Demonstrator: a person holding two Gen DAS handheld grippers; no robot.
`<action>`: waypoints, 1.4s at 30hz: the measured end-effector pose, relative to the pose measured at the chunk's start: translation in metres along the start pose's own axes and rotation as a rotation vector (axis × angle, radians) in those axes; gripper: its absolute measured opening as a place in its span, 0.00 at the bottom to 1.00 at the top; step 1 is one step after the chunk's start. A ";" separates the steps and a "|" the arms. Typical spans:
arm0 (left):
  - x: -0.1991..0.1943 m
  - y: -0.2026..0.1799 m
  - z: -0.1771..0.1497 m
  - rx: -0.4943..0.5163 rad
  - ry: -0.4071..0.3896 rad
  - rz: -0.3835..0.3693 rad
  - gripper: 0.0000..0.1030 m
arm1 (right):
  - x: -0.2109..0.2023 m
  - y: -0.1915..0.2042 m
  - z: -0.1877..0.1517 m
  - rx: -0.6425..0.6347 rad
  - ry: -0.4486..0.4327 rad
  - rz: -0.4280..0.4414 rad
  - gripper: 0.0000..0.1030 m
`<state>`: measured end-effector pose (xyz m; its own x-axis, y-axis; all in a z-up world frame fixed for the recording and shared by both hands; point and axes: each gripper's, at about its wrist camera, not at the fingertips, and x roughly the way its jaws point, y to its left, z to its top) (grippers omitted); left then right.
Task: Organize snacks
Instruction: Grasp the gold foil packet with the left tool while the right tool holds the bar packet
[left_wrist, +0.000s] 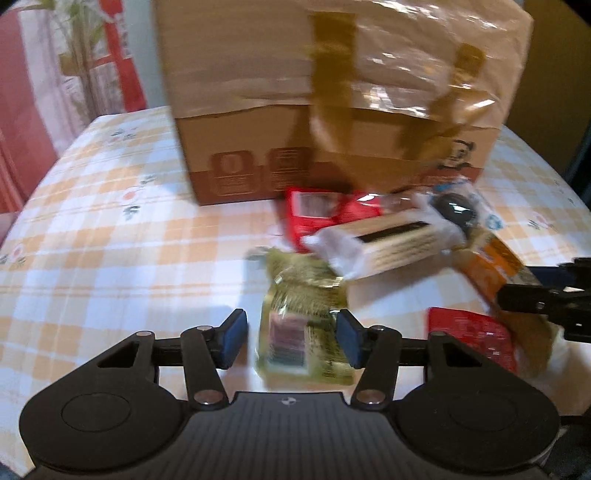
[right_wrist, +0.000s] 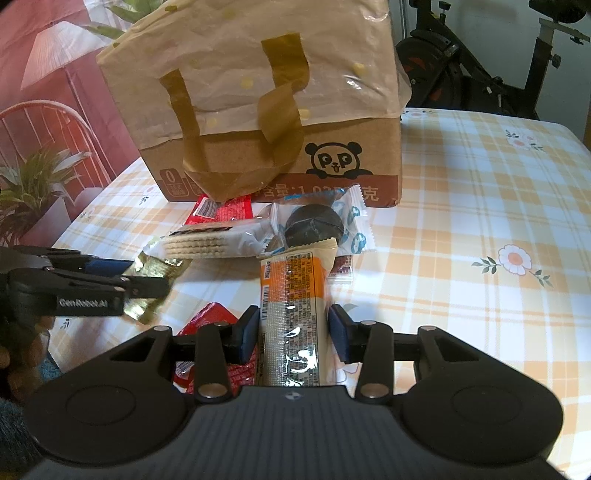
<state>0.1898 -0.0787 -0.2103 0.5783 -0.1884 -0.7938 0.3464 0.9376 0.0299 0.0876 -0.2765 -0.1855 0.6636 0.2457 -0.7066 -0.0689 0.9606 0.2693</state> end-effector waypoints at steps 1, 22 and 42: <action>0.000 0.006 0.000 -0.013 -0.001 0.008 0.57 | 0.000 0.000 0.000 0.001 0.000 0.000 0.42; 0.008 -0.005 0.010 -0.003 0.009 -0.010 0.70 | 0.000 -0.001 0.000 0.007 -0.002 0.002 0.42; 0.006 0.007 0.005 -0.036 -0.007 0.002 0.57 | 0.000 -0.001 -0.002 0.014 -0.006 0.006 0.42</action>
<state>0.1990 -0.0747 -0.2117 0.5841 -0.1889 -0.7894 0.3187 0.9478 0.0091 0.0865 -0.2767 -0.1871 0.6674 0.2504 -0.7014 -0.0626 0.9573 0.2822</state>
